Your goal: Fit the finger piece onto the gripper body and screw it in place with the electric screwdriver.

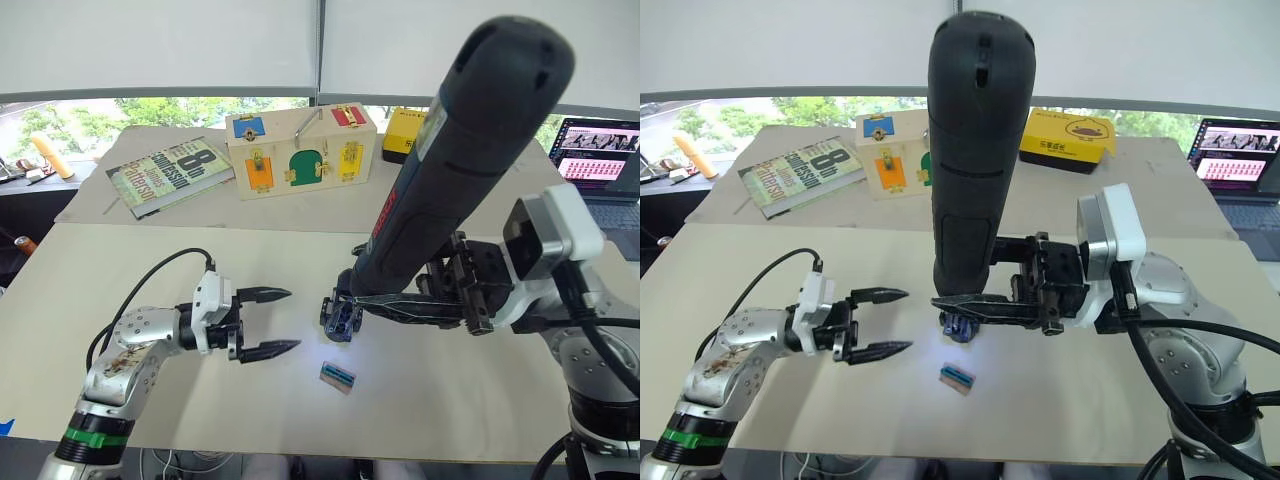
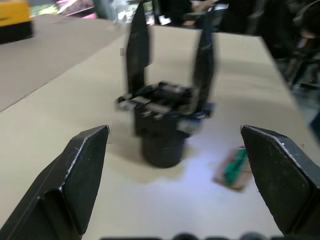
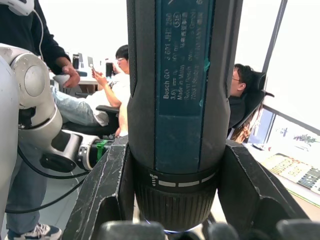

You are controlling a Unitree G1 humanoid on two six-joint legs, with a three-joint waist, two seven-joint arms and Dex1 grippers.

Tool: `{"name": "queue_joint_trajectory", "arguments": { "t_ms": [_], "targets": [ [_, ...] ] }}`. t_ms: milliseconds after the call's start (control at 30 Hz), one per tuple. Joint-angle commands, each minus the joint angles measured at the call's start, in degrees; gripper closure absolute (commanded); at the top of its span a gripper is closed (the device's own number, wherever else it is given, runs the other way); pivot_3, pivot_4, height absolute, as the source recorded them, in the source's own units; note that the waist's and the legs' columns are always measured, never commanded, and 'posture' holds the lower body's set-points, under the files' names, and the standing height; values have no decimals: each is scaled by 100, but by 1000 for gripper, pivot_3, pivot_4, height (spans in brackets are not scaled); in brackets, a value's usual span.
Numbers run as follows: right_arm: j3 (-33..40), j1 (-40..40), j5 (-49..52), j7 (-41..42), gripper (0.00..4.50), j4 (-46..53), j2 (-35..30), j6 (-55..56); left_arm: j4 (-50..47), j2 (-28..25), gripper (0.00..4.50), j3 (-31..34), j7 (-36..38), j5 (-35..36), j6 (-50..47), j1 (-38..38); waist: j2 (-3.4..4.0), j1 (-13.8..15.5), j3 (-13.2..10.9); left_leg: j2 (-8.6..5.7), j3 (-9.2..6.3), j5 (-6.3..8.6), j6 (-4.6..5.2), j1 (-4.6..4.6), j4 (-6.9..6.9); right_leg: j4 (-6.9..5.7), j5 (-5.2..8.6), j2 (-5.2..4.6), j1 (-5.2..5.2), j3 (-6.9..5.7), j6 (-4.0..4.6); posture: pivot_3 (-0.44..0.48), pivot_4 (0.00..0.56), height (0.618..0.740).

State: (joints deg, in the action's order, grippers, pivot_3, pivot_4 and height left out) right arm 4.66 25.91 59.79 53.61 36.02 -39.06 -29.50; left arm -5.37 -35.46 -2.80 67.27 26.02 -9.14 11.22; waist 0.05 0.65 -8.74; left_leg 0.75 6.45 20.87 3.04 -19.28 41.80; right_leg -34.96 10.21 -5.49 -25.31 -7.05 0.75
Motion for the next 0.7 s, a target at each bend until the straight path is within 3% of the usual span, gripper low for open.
{"name": "queue_joint_trajectory", "arguments": {
  "t_ms": [33,433,700],
  "targets": [
    [236,129,197,-41,2605,115,-44,14,314,164,48,-283,-103,-432,271,152,0,-1,0,1,2,0,0,0,0,0,0,2,0,1,0,0,150,740],
    [345,61,264,-113,2605,193,-167,-104,899,939,48,-1058,-257,-1067,468,494,-4,2,-3,2,2,0,0,-1,1,0,-1,-1,0,1,-1,0,150,740],
    [319,19,238,-188,2605,215,-186,-72,1323,1458,48,-1358,-814,-1634,572,767,-6,11,-3,1,-1,0,1,0,2,0,-2,-6,2,2,-2,0,150,740]
  ]
}}
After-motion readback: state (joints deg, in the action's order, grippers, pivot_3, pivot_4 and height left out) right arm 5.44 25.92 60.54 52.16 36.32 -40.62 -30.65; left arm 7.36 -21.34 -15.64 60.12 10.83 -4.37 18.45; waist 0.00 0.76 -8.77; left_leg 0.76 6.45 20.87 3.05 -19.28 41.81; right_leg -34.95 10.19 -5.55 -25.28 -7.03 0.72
